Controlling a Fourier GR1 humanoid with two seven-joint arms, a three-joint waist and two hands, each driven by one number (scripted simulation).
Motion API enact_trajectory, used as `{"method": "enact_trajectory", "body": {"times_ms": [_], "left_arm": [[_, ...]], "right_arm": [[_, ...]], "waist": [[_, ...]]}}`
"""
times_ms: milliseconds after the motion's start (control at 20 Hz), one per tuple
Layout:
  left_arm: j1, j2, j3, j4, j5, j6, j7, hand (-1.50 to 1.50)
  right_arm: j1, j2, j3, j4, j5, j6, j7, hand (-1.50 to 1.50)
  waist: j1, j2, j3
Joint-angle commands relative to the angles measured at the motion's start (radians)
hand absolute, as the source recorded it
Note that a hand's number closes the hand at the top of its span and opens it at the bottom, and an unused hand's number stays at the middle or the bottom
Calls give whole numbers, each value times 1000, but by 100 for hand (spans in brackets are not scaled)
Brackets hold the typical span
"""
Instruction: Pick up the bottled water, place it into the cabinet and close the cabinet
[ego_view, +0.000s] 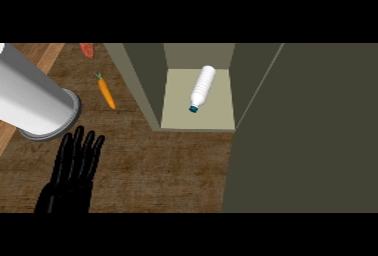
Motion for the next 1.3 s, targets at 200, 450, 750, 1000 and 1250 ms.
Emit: {"method": "enact_trajectory", "body": {"times_ms": [200, 450, 750, 1000, 1250], "left_arm": [[73, 46, 54, -8, 37, -78, -44, -150], [112, 87, 90, -49, 68, -108, -30, -150], [150, 114, 122, -57, 111, -170, -39, -150], [142, 142, 157, -66, 128, -196, -30, -150], [168, 150, 179, -70, 143, -205, -37, -150]], "right_arm": [[-219, 117, 259, -50, 204, -58, 181, 150], [-356, 162, 299, 0, 225, -128, 276, 150], [-532, 161, 279, 80, 209, -217, 326, 150], [-597, 159, 267, 128, 183, -219, 327, 150], [-609, 158, 260, 122, 155, -200, 352, 150]], "waist": [[14, -1, -3], [14, -4, -3], [28, 3, -4], [33, 9, -4], [52, 8, -6]]}}
